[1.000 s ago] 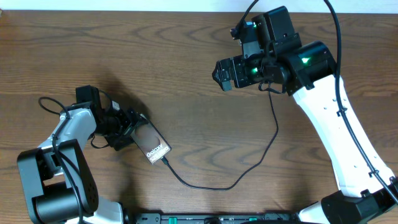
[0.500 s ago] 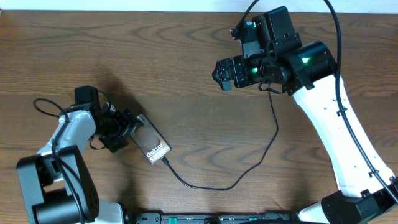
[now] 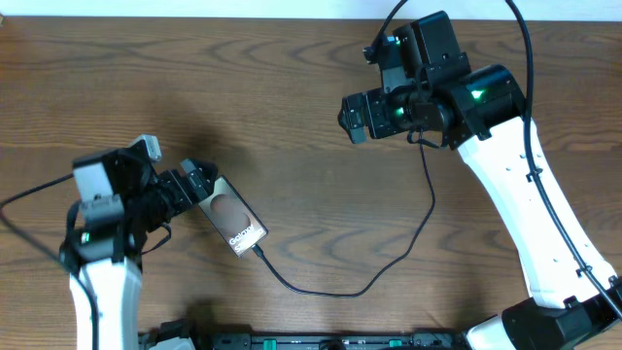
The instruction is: Plug charger to phone and switch on socket
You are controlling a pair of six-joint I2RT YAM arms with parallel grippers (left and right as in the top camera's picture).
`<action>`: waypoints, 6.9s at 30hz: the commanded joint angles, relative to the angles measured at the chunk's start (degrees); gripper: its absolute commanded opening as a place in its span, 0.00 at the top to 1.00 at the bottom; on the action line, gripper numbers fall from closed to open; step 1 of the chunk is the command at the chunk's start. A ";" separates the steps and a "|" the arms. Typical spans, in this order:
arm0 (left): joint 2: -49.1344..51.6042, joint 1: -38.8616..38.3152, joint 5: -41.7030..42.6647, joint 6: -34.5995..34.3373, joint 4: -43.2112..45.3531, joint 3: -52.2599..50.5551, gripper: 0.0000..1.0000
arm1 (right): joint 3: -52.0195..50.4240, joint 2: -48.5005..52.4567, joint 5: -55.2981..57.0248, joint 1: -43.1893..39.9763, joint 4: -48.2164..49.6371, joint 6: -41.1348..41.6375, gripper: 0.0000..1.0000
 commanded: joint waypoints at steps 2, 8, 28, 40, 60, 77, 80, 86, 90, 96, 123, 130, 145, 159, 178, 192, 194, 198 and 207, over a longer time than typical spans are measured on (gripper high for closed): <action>-7.23 0.15 12.22 3.50 1.66 1.88 0.02 | 0.33 -0.09 10.08 -0.52 -2.58 -0.81 0.01; -9.20 -0.26 15.34 4.09 2.45 5.11 0.00 | 0.35 -0.09 20.11 -2.75 -6.47 -0.72 0.01; 2.64 -12.20 -11.02 7.80 -7.15 22.80 0.00 | 0.35 -0.09 10.78 -30.75 -7.04 -5.70 0.01; 3.69 -18.64 -23.69 5.60 -6.95 25.16 0.00 | 0.35 0.85 -21.97 -53.02 -2.19 -21.88 0.01; 3.72 -18.64 -23.74 5.62 -7.87 25.16 0.00 | 0.35 21.73 -29.35 -58.05 4.15 -27.85 0.01; 3.82 -18.64 -23.74 5.62 -8.57 25.16 0.00 | 0.33 28.26 -20.96 -50.97 6.01 -27.21 0.01; 3.87 -18.64 -23.71 5.62 -8.81 25.16 0.00 | 0.33 28.28 -20.04 -49.94 6.75 -27.15 0.01; 3.87 -18.64 -23.71 5.62 -9.01 25.16 0.00 | 0.33 29.46 -19.89 -49.33 8.52 -25.20 0.01; 3.87 -18.64 -23.71 5.62 -9.03 25.16 0.00 | 0.33 29.86 -20.11 -49.35 8.39 -25.20 0.01; 3.87 -18.64 -23.71 5.62 -9.64 25.16 0.00 | 0.31 29.99 -20.06 -49.35 8.59 -25.22 0.01; 3.89 -18.64 -23.74 5.62 -10.29 25.16 0.00 | 0.28 34.97 -20.79 -48.00 10.45 -24.22 0.01; 3.89 -18.64 -23.74 5.62 -10.54 25.16 0.00 | 0.28 35.01 -20.98 -47.47 10.27 -23.26 0.01; 3.89 -18.64 -23.74 5.62 -10.69 25.16 0.00 | 0.24 35.17 -23.37 -44.61 9.62 -21.55 0.02; 3.89 -18.64 -23.74 5.62 -10.69 25.16 0.00 | 0.09 39.26 -25.31 -43.04 8.17 -19.85 0.12; 3.87 -18.64 -23.74 5.62 -10.71 25.16 0.00 | 0.04 35.91 -14.23 -44.83 7.23 -15.15 0.01; 3.87 -18.64 -23.74 5.62 -10.73 25.16 0.01 | 0.04 17.22 -2.19 -47.47 4.96 -11.30 0.01; 3.87 -18.64 -23.74 5.62 -10.71 25.16 0.00 | 0.04 14.62 -1.01 -47.45 4.22 -9.99 0.01; 3.87 -18.64 -23.74 5.62 -10.71 25.16 0.00 | 0.04 9.90 -0.39 -47.12 2.25 -6.25 0.01; 3.87 -18.64 -23.74 5.62 -10.71 25.16 0.00 | 0.04 2.10 4.96 -45.81 -3.65 0.87 0.01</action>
